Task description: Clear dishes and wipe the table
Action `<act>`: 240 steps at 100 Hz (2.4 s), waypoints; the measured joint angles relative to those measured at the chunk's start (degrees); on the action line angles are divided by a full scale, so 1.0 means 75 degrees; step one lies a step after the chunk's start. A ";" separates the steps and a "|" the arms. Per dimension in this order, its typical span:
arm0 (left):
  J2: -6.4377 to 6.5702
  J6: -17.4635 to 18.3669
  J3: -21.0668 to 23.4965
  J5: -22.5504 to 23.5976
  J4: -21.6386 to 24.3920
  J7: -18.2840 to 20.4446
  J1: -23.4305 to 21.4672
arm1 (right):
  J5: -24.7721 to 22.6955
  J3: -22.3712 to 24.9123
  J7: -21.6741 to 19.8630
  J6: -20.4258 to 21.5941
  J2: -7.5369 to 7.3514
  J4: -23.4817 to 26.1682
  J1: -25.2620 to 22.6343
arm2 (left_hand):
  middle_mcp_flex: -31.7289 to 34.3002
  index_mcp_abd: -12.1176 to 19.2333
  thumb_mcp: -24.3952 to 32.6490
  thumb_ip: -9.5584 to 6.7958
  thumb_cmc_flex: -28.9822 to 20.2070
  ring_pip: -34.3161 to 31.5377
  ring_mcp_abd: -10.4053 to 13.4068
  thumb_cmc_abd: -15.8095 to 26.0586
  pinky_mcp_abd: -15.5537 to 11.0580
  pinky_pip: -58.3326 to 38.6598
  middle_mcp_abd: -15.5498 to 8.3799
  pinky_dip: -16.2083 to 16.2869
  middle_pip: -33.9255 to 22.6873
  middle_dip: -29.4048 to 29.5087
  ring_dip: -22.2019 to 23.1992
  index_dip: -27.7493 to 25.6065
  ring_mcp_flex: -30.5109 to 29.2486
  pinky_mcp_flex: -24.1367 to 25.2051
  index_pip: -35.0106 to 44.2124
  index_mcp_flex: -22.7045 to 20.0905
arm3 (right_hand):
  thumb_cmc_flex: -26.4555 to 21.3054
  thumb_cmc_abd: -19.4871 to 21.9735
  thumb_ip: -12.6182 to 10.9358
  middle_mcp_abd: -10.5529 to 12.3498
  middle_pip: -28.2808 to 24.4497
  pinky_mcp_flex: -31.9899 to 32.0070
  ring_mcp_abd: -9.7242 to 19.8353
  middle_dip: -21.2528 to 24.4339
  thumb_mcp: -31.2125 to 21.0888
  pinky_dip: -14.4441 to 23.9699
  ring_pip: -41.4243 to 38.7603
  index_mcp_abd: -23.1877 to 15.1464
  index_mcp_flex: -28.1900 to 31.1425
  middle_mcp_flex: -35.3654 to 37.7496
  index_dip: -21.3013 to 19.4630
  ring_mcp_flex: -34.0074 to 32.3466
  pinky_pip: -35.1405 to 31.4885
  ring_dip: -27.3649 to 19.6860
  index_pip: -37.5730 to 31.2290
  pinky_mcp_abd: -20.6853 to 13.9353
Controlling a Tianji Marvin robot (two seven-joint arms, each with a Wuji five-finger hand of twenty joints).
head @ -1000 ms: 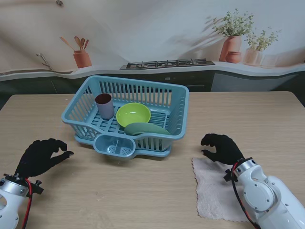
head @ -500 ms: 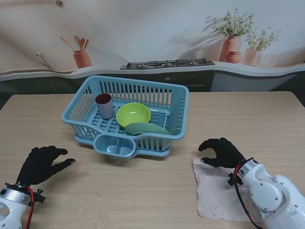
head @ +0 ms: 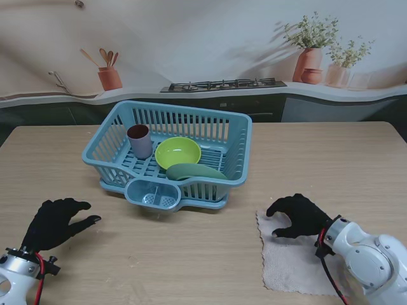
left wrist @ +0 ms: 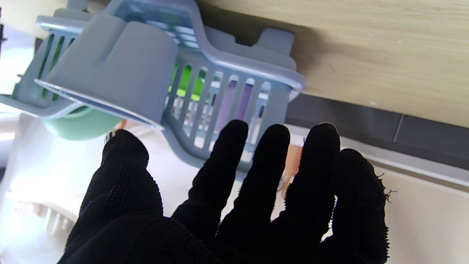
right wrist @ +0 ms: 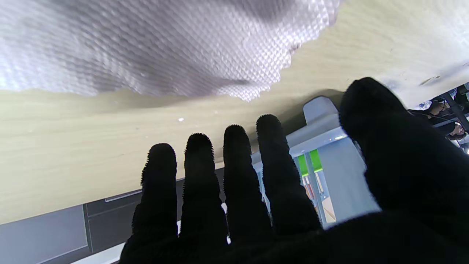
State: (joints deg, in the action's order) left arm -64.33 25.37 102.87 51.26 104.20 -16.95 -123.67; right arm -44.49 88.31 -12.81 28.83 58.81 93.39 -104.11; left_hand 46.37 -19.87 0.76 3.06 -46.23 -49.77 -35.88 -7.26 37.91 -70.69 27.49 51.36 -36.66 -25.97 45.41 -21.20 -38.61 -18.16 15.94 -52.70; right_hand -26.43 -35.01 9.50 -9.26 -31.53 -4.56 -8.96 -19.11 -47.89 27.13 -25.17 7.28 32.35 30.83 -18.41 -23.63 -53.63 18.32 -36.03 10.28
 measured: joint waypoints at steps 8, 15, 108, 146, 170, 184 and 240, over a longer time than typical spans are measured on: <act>-0.0003 -0.0015 -0.0002 -0.0021 0.0020 0.0001 -0.0028 | -0.0022 0.0001 -0.0066 -0.0021 -0.0021 0.0001 -0.0074 | 0.0000 -0.0003 0.0000 0.0000 0.0000 0.0009 -0.0001 0.0000 0.0000 0.0000 0.0000 0.0000 0.0000 0.0000 0.0000 -0.0015 0.0009 0.0013 -0.0031 -0.0082 | 0.0000 0.0000 -0.0150 0.0001 0.0005 0.0096 0.0027 0.0007 0.0128 0.0000 -0.0020 0.0000 -0.0193 -0.0381 -0.0067 0.0264 0.0126 0.0000 0.0110 0.0000; -0.0005 -0.0017 -0.0002 -0.0008 0.0034 -0.0027 -0.0054 | -0.0113 -0.0006 -0.0112 -0.0041 -0.0036 -0.0014 -0.0124 | 0.0000 -0.0003 0.0000 0.0000 0.0000 0.0013 -0.0001 0.0000 0.0000 0.0001 0.0000 0.0000 0.0000 0.0000 0.0000 -0.0052 0.0010 0.0015 -0.0034 -0.0082 | 0.0000 0.0000 -0.0151 0.0001 0.0015 0.0172 0.0122 0.0012 0.0128 0.0105 -0.0063 0.0000 -0.0478 -0.0764 -0.0083 0.0454 0.0176 0.0000 0.0096 0.0000; -0.0027 -0.0098 0.0001 -0.0056 0.0121 0.0046 -0.0150 | -0.1579 -0.0741 0.0217 -0.0135 -0.0275 -0.0411 0.0230 | 0.0001 -0.0006 0.0000 0.0000 0.0000 0.0032 -0.0003 0.0000 0.0000 0.0001 0.0006 -0.0002 0.0000 0.0001 0.0000 -0.0231 0.0010 0.0016 -0.0034 -0.0082 | -0.0997 -0.1488 -0.0147 -0.0154 -0.3415 -0.1434 0.0742 -0.0903 -0.1628 0.1884 -0.4482 0.0738 -0.2317 -0.2401 -0.0808 0.1585 -0.3831 0.2372 -0.2213 -0.1242; -0.0029 -0.0127 -0.0014 -0.0092 0.0138 0.0035 -0.0152 | -0.2250 -0.1592 0.1835 -0.0660 -0.0197 -0.1126 0.0860 | 0.0001 -0.0007 0.0001 0.0000 0.0000 0.0038 -0.0004 0.0000 0.0000 0.0001 0.0007 -0.0002 0.0000 0.0001 0.0000 -0.0234 0.0010 0.0016 -0.0035 -0.0082 | -0.2298 -0.1850 0.0658 -0.0058 -0.4891 -0.4657 0.0703 -0.1263 -0.3439 0.1928 -0.6670 -0.0357 -0.0634 0.0965 -0.0203 -0.2670 -0.5566 0.1436 -0.5055 -0.1251; -0.0030 -0.0132 -0.0014 -0.0125 0.0163 0.0067 -0.0159 | -0.2244 -0.2179 0.2431 -0.1644 -0.0117 -0.1806 0.1574 | 0.0001 -0.0007 0.0001 0.0000 0.0000 0.0051 -0.0004 0.0000 0.0000 0.0001 0.0007 -0.0002 0.0000 0.0001 0.0000 -0.0236 0.0012 0.0032 -0.0046 -0.0082 | -0.2377 -0.1865 0.0641 0.0069 -0.4523 -0.5191 0.0227 -0.1252 -0.3808 0.1707 -0.6301 -0.0866 0.1447 0.2812 0.0449 -0.3556 -0.5539 0.0945 -0.5941 -0.0471; -0.0031 -0.0134 -0.0008 -0.0125 0.0179 0.0072 -0.0172 | -0.2022 -0.2757 0.2633 -0.2144 -0.0116 -0.2394 0.2306 | 0.0001 -0.0007 0.0001 0.0000 0.0000 0.0061 -0.0004 0.0000 0.0000 0.0001 0.0007 -0.0002 0.0000 0.0001 0.0000 -0.0245 0.0021 0.0044 -0.0077 -0.0082 | -0.2381 -0.2068 0.0640 -0.0003 -0.4136 -0.5400 0.0107 -0.1248 -0.3874 0.1690 -0.6075 -0.0927 0.1751 0.3196 0.0807 -0.3861 -0.5417 0.0871 -0.5935 -0.0250; -0.0059 -0.0133 0.0011 -0.0212 0.0179 -0.0037 -0.0237 | -0.2069 -0.2545 0.2456 -0.2367 0.0079 -0.2450 0.2440 | 0.0002 -0.0007 0.0001 0.0000 0.0000 0.0094 -0.0016 0.0000 0.0000 0.0001 0.0009 -0.0011 0.0000 0.0002 0.0000 -0.0309 0.0113 0.0169 -0.0090 -0.0082 | -0.2674 -0.1378 0.0737 -0.0239 -0.2850 -0.4898 -0.0029 -0.0754 -0.3159 0.1381 -0.5236 -0.0326 0.1634 0.3067 0.1615 -0.3698 -0.4514 0.0815 -0.4542 -0.0002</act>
State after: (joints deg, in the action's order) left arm -64.77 24.38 102.95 49.67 105.54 -17.23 -125.45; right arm -60.01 69.22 5.61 11.08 59.41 75.02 -85.81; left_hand 46.38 -19.93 0.77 3.06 -46.23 -49.07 -36.01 -7.26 37.91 -70.69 27.55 51.28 -36.66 -25.96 45.41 -23.52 -37.76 -16.90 15.26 -53.31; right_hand -46.48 -45.34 15.03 -11.05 -52.91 -41.29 -9.17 -24.76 -71.58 37.49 -64.44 4.83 44.60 53.83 -6.30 -51.37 -87.48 24.44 -70.10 10.26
